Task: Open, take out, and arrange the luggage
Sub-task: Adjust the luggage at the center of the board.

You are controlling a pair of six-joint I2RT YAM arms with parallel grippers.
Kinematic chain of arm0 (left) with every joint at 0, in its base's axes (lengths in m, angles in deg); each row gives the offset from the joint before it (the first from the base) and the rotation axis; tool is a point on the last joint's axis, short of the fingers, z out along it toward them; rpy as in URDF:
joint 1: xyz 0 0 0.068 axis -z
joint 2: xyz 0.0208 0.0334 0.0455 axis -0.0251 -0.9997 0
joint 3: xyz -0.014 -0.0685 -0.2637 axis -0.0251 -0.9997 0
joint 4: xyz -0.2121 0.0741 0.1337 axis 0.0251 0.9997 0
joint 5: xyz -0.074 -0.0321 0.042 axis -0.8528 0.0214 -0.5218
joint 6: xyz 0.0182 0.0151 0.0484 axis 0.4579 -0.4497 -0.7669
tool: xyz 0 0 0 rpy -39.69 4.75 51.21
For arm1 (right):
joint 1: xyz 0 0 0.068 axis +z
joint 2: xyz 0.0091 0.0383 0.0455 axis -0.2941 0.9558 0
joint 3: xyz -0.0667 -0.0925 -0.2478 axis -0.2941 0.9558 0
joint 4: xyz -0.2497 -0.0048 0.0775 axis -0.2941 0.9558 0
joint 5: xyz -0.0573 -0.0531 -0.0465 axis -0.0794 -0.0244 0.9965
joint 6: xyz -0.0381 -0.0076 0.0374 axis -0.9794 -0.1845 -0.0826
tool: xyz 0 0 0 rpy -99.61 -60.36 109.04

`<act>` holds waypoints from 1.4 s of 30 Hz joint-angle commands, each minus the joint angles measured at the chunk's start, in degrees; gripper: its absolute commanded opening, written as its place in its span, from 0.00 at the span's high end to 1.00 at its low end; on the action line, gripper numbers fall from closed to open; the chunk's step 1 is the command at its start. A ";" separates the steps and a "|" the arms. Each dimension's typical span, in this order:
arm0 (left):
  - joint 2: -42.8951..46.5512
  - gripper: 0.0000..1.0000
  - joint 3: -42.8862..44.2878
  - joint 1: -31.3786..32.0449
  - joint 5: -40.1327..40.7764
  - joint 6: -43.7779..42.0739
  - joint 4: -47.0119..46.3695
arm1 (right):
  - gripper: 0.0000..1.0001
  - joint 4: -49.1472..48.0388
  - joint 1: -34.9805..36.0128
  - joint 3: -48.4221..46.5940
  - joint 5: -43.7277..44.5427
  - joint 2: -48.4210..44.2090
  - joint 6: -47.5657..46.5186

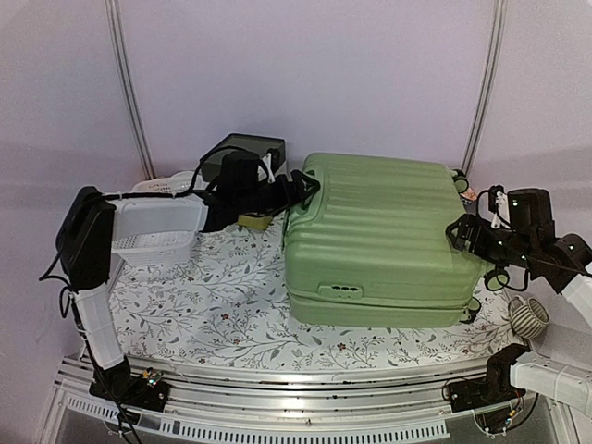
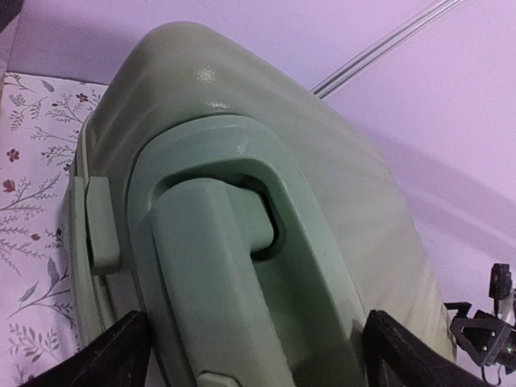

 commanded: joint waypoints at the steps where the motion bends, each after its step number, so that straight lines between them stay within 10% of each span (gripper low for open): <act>1: -6.75 0.08 4.69 -0.17 -11.50 -2.32 2.33 | 0.03 0.56 1.99 3.31 -13.21 0.53 4.13; 13: 20.19 0.02 -2.45 2.71 8.27 -17.26 23.81 | 0.03 -0.76 1.98 3.68 -11.08 0.32 3.50; 23: 41.13 0.02 -23.20 20.44 6.40 -28.39 23.26 | 0.02 -5.06 1.94 3.78 -10.45 2.90 1.41; 32: 44.64 0.49 -36.15 27.02 -0.09 -26.47 13.07 | 0.02 -6.97 1.94 4.11 -10.21 4.29 1.06; 42: 29.80 0.68 -33.33 26.48 10.87 -27.11 4.79 | 0.02 -6.00 1.96 6.27 -10.58 1.51 1.90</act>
